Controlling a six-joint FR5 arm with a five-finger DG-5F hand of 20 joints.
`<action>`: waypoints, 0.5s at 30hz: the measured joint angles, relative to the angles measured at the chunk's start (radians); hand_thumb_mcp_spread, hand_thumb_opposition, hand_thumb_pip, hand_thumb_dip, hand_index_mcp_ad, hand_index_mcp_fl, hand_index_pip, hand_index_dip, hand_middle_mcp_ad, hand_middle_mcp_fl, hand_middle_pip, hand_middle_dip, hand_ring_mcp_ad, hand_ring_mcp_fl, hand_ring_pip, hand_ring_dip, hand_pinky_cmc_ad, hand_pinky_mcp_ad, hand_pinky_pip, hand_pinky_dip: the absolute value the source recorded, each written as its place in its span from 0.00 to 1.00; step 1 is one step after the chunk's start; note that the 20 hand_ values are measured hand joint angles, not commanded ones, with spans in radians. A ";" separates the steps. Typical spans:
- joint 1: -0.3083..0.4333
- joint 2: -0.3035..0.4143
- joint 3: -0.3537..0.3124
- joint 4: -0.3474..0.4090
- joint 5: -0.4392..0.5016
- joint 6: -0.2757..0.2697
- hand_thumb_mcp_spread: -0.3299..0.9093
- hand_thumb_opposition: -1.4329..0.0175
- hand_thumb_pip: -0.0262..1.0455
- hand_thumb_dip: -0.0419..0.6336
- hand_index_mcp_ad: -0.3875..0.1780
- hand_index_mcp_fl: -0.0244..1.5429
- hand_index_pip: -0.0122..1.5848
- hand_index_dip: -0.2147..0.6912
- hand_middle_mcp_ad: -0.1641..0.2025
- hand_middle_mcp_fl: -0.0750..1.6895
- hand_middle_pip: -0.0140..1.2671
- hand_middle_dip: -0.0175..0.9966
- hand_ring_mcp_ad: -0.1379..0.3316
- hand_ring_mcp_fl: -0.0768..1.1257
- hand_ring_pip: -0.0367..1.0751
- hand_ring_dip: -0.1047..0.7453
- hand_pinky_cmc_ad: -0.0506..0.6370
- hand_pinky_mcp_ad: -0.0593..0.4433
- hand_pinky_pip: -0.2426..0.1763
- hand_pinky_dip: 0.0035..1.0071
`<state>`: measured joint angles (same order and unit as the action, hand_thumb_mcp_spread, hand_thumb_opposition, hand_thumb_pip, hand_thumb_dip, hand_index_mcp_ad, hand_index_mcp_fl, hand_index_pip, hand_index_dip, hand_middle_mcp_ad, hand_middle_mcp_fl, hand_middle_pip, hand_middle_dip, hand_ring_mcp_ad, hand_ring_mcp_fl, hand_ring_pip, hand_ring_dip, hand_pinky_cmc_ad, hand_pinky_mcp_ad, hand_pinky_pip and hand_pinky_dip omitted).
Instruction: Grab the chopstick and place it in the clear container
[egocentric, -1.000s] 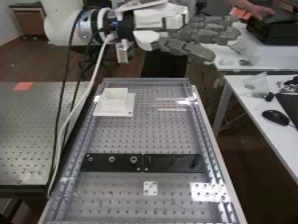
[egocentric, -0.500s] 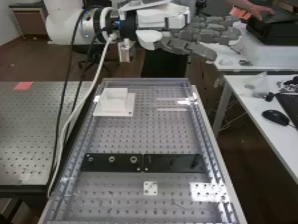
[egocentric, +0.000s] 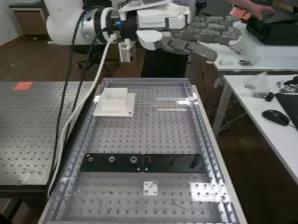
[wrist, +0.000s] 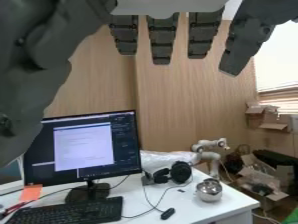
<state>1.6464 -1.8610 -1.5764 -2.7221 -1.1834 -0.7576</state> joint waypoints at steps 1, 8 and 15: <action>0.000 0.000 -0.001 0.001 -0.002 0.001 0.29 0.47 0.53 0.03 0.55 0.04 0.04 0.18 0.65 0.04 0.11 0.09 0.67 0.07 0.09 0.06 0.70 0.70 0.21 0.30; -0.004 0.005 -0.008 0.010 -0.028 0.005 0.29 0.47 0.53 0.03 0.54 0.04 0.04 0.17 0.65 0.05 0.12 0.09 0.67 0.06 0.10 0.06 0.70 0.71 0.21 0.30; -0.013 0.026 -0.028 0.008 -0.052 -0.001 0.30 0.45 0.53 0.03 0.54 0.04 0.04 0.18 0.65 0.05 0.11 0.09 0.68 0.06 0.10 0.06 0.70 0.70 0.21 0.31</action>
<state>1.6336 -1.8351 -1.6041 -2.7136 -1.2355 -0.7584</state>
